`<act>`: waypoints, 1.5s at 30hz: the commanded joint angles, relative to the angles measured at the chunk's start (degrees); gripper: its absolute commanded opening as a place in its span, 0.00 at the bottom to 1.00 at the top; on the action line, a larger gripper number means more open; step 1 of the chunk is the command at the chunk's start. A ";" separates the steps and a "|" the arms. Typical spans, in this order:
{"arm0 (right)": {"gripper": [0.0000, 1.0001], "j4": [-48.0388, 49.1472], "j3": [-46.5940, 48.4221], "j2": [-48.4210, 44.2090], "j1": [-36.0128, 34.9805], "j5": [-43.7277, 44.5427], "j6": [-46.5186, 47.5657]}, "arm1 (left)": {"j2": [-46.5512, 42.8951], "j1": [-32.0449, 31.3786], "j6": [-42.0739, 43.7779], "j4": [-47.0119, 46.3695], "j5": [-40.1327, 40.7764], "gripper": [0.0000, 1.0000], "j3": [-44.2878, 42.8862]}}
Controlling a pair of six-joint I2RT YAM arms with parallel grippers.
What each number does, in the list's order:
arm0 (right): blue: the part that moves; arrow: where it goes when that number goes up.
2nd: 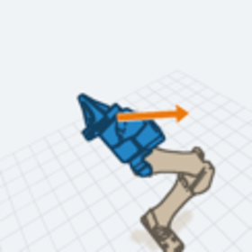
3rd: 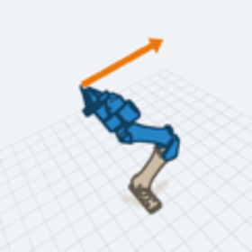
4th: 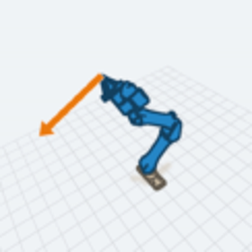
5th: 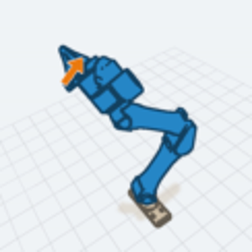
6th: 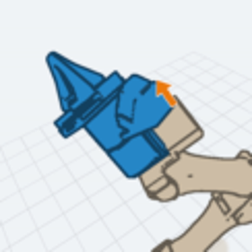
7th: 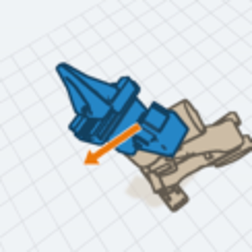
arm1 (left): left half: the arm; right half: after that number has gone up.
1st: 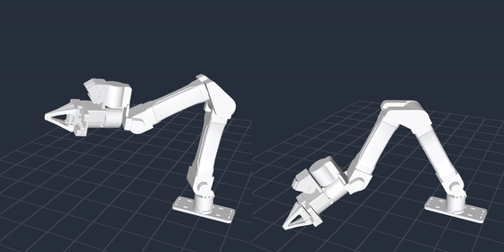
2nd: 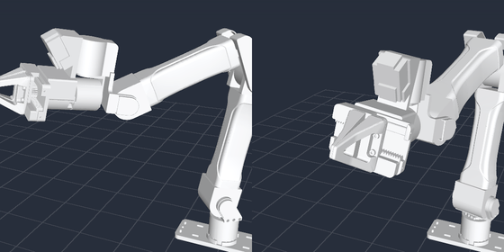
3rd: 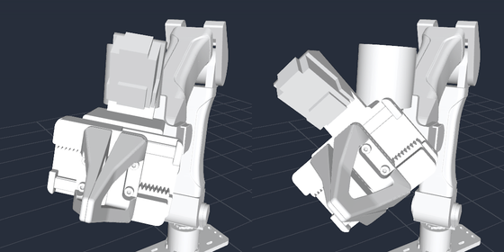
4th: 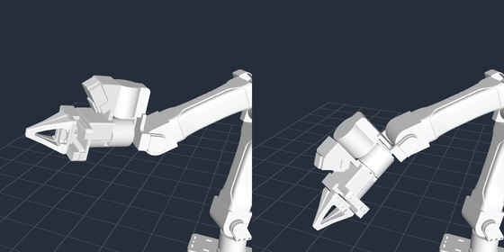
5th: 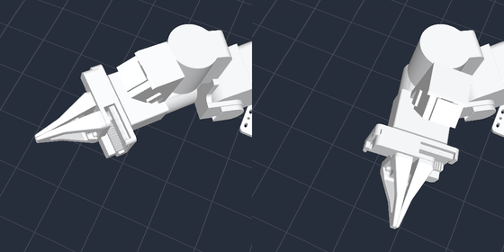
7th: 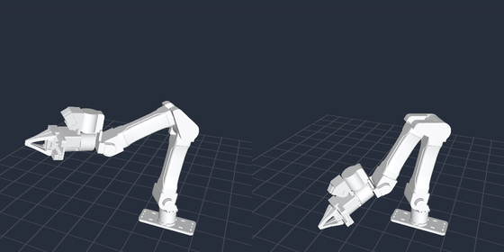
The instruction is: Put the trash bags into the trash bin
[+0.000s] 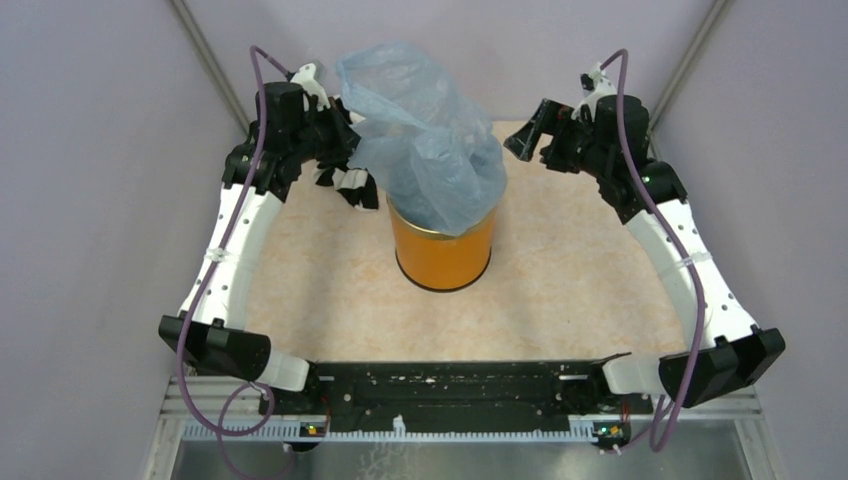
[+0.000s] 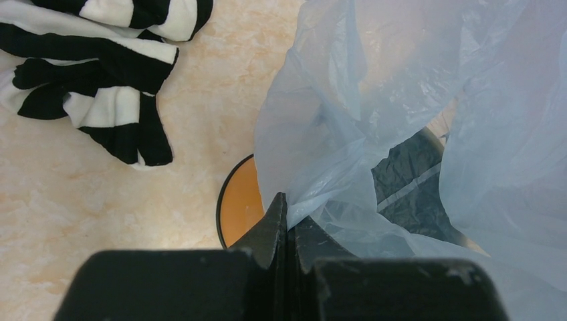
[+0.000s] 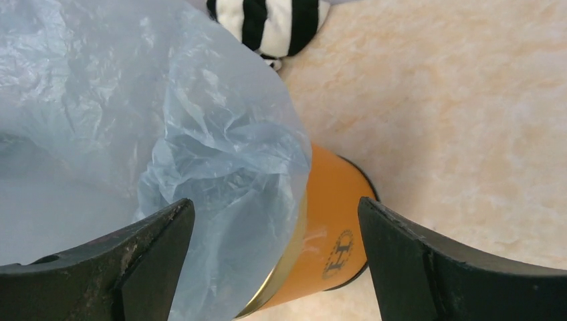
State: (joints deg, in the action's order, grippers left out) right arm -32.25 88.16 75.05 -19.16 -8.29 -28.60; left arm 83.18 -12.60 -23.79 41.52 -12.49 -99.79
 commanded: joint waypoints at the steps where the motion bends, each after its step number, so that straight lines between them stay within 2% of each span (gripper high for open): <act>1: 0.93 11.35 -3.31 1.03 4.06 -15.26 -6.60 | 0.22 0.47 1.07 -2.73 -0.81 0.00 0.31; 4: 0.94 19.74 -5.41 3.89 6.11 -21.71 -11.79 | 0.51 0.48 0.81 -2.76 -1.25 0.00 0.06; 8: 0.96 29.89 -7.74 7.37 6.46 -24.50 -17.20 | 0.58 0.56 0.51 -2.69 -1.63 0.00 0.11; 11: 0.99 34.82 -9.32 8.86 6.46 -24.82 -19.65 | 0.50 0.56 0.24 -2.74 -1.88 0.00 0.21; 19: 0.98 44.85 -13.61 11.30 6.47 -26.60 -25.80 | 0.74 0.56 0.11 -2.91 -2.45 0.00 0.21; 27: 0.89 42.55 -13.21 10.90 5.64 -26.99 -25.48 | 1.03 0.56 0.02 -3.27 -3.15 0.00 0.37; 31: 0.75 37.04 -10.67 10.44 4.41 -25.96 -22.45 | 1.13 0.56 -0.03 -3.54 -3.55 0.00 0.65; 38: 0.32 24.51 -4.87 10.25 1.11 -22.82 -14.10 | 0.98 0.56 0.15 -3.64 -3.72 0.00 0.64; 41: 0.22 17.75 -2.35 9.59 -1.90 -18.50 -8.61 | 0.93 0.56 0.15 -3.65 -3.79 0.00 0.58; 45: 0.18 8.27 -0.90 9.86 -8.64 -8.53 0.26 | 0.93 0.56 0.10 -4.06 -3.96 0.00 0.77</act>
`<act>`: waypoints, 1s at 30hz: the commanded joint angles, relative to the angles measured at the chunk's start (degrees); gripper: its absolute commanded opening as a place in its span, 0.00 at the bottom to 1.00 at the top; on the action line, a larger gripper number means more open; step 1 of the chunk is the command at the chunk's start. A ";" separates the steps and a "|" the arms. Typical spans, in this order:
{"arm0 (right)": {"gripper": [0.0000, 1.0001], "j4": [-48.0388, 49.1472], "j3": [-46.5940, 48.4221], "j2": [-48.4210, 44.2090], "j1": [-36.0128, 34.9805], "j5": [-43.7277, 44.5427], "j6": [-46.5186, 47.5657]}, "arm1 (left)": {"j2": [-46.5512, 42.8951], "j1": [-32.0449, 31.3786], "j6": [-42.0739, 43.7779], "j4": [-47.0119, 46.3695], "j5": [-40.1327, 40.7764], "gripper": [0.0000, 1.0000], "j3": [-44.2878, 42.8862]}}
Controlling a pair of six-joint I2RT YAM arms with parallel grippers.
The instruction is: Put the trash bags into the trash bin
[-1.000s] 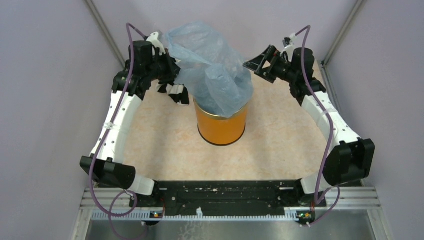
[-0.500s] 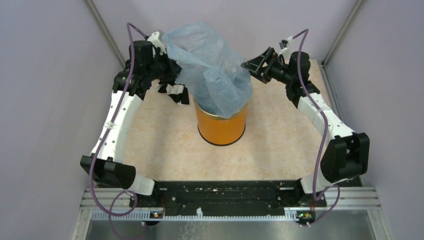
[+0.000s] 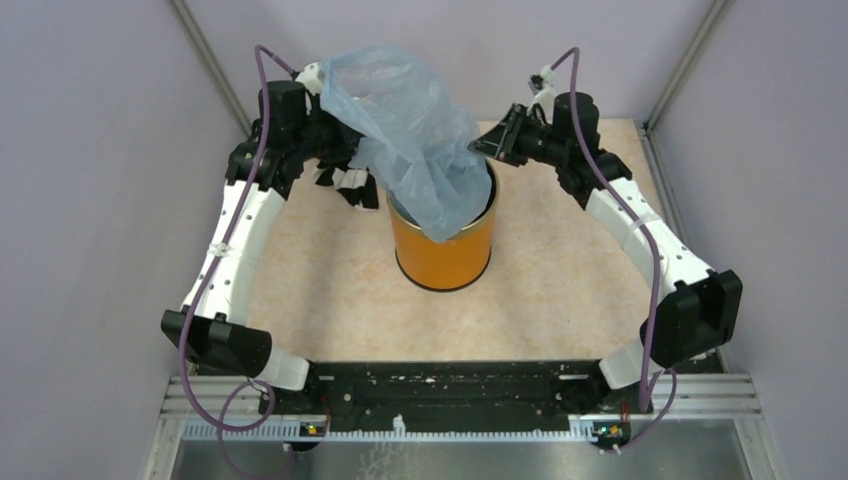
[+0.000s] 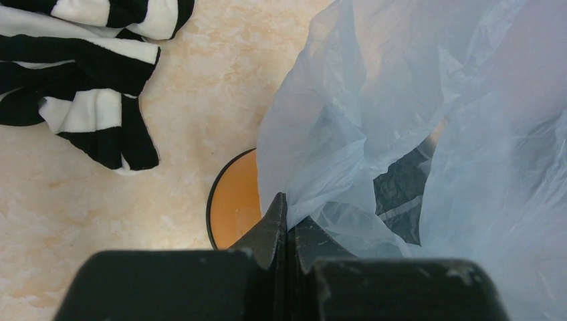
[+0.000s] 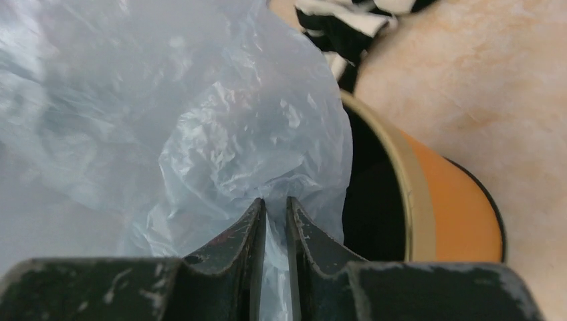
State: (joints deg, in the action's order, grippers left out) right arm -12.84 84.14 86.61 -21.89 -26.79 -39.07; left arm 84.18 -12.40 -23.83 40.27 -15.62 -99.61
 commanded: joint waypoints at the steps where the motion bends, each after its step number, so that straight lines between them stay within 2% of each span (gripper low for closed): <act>1: 0.17 -13.04 3.11 -1.34 -7.81 13.26 12.69 | 0.00 0.36 0.07 -2.91 -1.00 0.00 0.69; 6: 0.13 -20.12 2.69 1.67 -14.66 28.36 18.84 | 0.03 0.36 -0.24 -3.19 -1.39 0.00 1.08; 8: 0.13 -21.43 2.74 1.91 -15.21 30.57 19.28 | -0.05 0.36 -0.19 -3.18 -1.41 0.00 1.34; 12: 0.20 -21.88 4.26 -0.65 -15.25 31.79 19.21 | -0.20 0.36 -0.16 -3.55 -1.28 0.00 2.23; 21: 0.52 -26.45 10.96 -6.53 -15.27 32.83 19.12 | -0.33 0.36 -0.55 -4.54 0.43 0.00 4.09; 30: 0.73 -27.40 9.64 -15.59 -15.24 34.32 19.60 | -0.48 0.36 -0.69 -4.83 0.50 0.00 4.34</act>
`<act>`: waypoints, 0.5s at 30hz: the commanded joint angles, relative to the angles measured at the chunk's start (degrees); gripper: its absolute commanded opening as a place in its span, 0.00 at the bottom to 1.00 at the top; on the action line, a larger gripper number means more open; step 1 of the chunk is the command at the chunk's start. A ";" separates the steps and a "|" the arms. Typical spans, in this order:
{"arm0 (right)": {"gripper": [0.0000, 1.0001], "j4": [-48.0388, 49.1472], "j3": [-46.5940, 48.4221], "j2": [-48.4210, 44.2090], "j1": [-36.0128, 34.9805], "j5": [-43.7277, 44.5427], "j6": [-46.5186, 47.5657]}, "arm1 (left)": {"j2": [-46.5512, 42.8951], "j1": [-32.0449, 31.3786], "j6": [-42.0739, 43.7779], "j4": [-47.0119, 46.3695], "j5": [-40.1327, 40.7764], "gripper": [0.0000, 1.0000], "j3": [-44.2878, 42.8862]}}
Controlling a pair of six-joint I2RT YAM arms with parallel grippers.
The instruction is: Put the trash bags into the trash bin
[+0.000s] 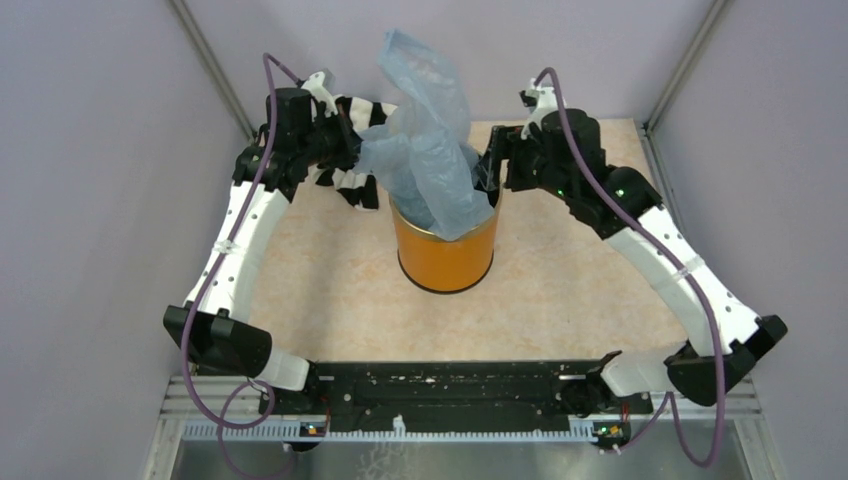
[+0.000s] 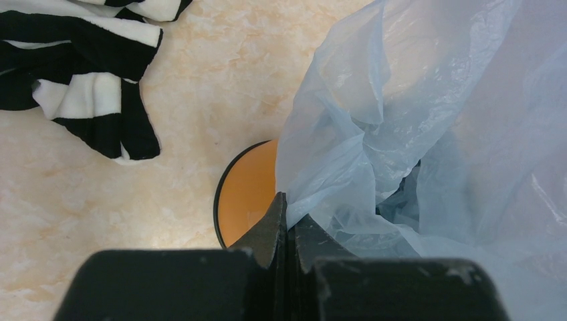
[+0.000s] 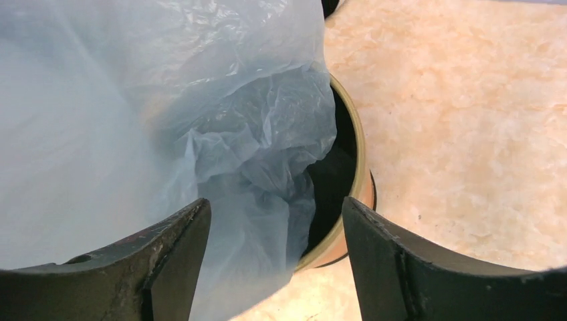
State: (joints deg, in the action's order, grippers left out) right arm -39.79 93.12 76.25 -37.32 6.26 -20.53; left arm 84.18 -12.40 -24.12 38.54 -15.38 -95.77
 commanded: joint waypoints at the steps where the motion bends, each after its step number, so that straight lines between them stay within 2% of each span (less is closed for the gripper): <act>1: 0.74 -0.32 -0.21 -6.76 0.19 1.28 1.08 | -0.44 0.36 -0.45 -3.13 0.20 0.00 0.49; 6: 0.80 2.59 -8.69 -16.93 0.15 -3.50 2.93 | -0.92 0.36 -0.58 -3.17 -0.24 0.00 0.57; 10: 0.88 11.09 -19.73 -27.33 0.20 -13.43 4.30 | -1.51 0.36 -0.58 -3.21 -0.37 0.00 0.82; 12: 0.92 14.46 -24.10 -29.70 0.18 -17.66 4.30 | -1.59 0.36 -0.73 -3.43 -0.43 0.00 0.93; 15: 0.96 16.41 -25.75 -29.31 0.18 -18.64 4.71 | -1.80 0.36 -1.05 -3.74 -0.92 0.00 0.94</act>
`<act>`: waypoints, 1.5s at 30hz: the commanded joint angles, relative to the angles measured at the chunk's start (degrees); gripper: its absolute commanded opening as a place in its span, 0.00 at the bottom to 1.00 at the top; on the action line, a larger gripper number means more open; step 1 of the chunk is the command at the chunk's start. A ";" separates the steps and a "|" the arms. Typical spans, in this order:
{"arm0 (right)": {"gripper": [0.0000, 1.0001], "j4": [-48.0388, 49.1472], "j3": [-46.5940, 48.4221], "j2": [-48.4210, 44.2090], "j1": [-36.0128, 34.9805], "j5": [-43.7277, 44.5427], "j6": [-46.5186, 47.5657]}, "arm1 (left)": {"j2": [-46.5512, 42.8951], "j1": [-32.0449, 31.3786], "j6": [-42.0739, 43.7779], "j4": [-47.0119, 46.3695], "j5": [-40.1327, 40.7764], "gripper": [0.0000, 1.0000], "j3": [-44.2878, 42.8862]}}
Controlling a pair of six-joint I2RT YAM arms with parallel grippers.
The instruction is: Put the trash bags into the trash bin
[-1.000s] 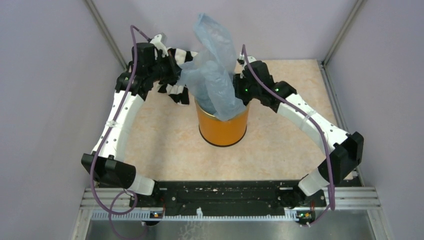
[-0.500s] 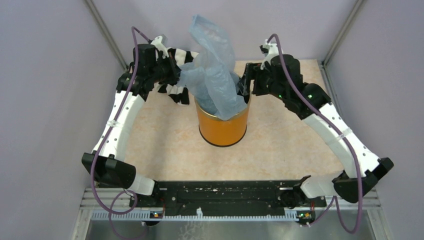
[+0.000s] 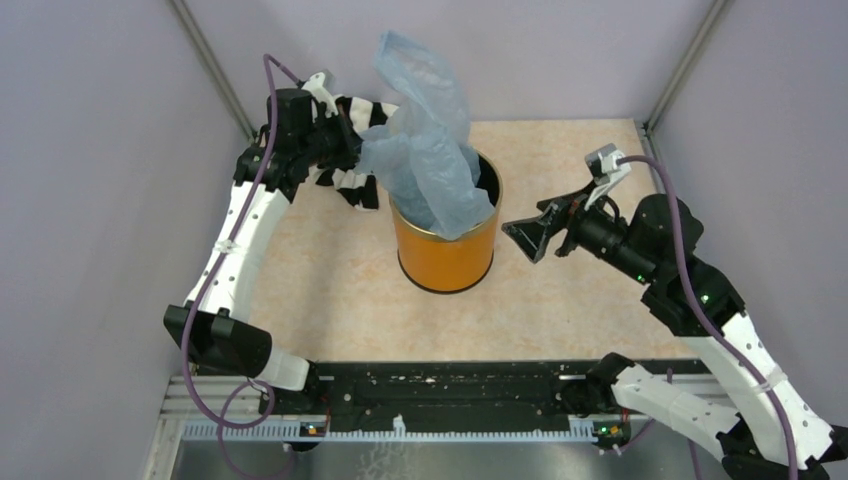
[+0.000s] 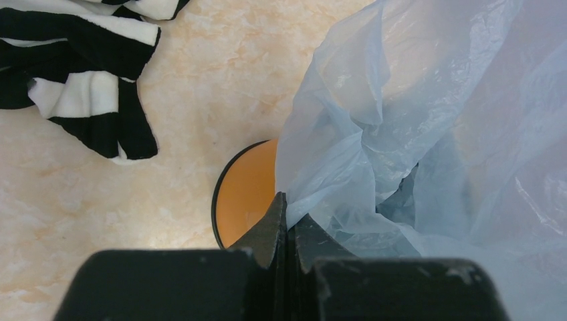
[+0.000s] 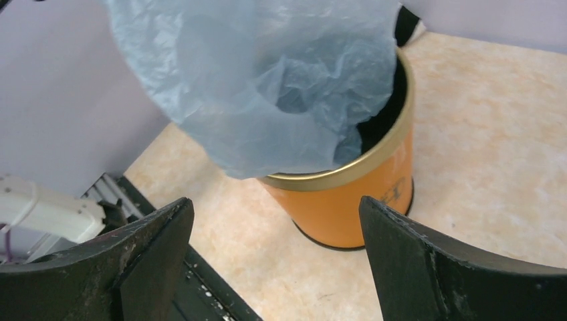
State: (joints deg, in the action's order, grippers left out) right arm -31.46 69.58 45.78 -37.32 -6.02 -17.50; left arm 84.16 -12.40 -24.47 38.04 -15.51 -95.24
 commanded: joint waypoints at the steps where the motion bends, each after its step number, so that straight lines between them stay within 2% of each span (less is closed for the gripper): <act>1: 0.97 8.61 -2.19 1.91 0.13 -6.96 1.89 | -1.88 0.36 -0.87 -3.31 -0.87 0.00 0.41; 4: 0.98 10.14 -1.62 5.13 -1.37 -6.99 2.73 | -1.98 0.36 -0.98 -3.46 -1.13 0.00 0.54; 8: 0.98 10.62 0.51 9.78 -6.73 0.78 5.67 | -2.17 0.36 -1.10 -3.81 -1.41 0.00 1.01; 11: 0.93 10.19 2.28 13.83 -10.70 8.60 7.84 | -2.29 0.36 -1.35 -3.92 -1.76 0.00 1.02; 13: 0.80 10.32 2.73 15.65 -11.10 13.37 7.87 | -2.23 0.36 -1.61 -4.03 -2.21 0.00 0.97; 17: 0.36 12.71 -0.05 17.56 -11.45 22.39 8.30 | -2.37 0.28 -2.06 -4.04 -3.53 0.00 0.96; 18: 0.30 13.88 -1.17 17.77 -11.58 23.37 8.66 | -2.48 0.27 -2.14 -4.01 -3.80 0.00 1.00; 20: 0.25 15.40 -2.58 18.54 -11.75 24.95 9.34 | -2.82 0.27 -2.44 -4.03 -4.46 0.00 1.18; 23: 0.23 16.92 -3.91 20.17 -12.32 26.62 10.73 | -3.50 0.27 -3.38 -4.55 -5.99 0.00 1.78; 29: 0.37 18.12 -3.53 23.27 -12.49 23.25 12.53 | -6.19 0.19 -5.78 -5.79 -9.39 0.00 3.98; 30: 0.42 17.15 -3.01 24.01 -12.59 23.09 12.55 | -6.80 0.12 -6.06 -6.27 -9.99 0.00 4.73; 31: 0.57 15.82 -2.63 23.86 -12.68 22.63 12.51 | -7.65 0.02 -6.25 -6.38 -10.82 0.00 5.88; 37: 0.85 9.98 0.10 17.51 -12.75 19.88 12.00 | -8.65 -0.16 -5.45 -5.88 -11.43 0.00 6.57; 42: 0.95 4.28 2.56 13.07 -12.74 13.29 10.78 | -9.16 -0.32 -5.28 -6.12 -12.61 0.00 6.61; 45: 0.98 2.62 4.57 10.84 -12.78 9.74 9.52 | -9.57 -0.34 -4.60 -5.55 -12.65 0.00 6.34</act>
State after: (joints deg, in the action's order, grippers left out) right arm -25.74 69.21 60.29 -49.67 9.98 -6.26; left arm 76.97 -12.53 -29.89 34.48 -26.41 -88.62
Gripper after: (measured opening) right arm 0.966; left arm 0.007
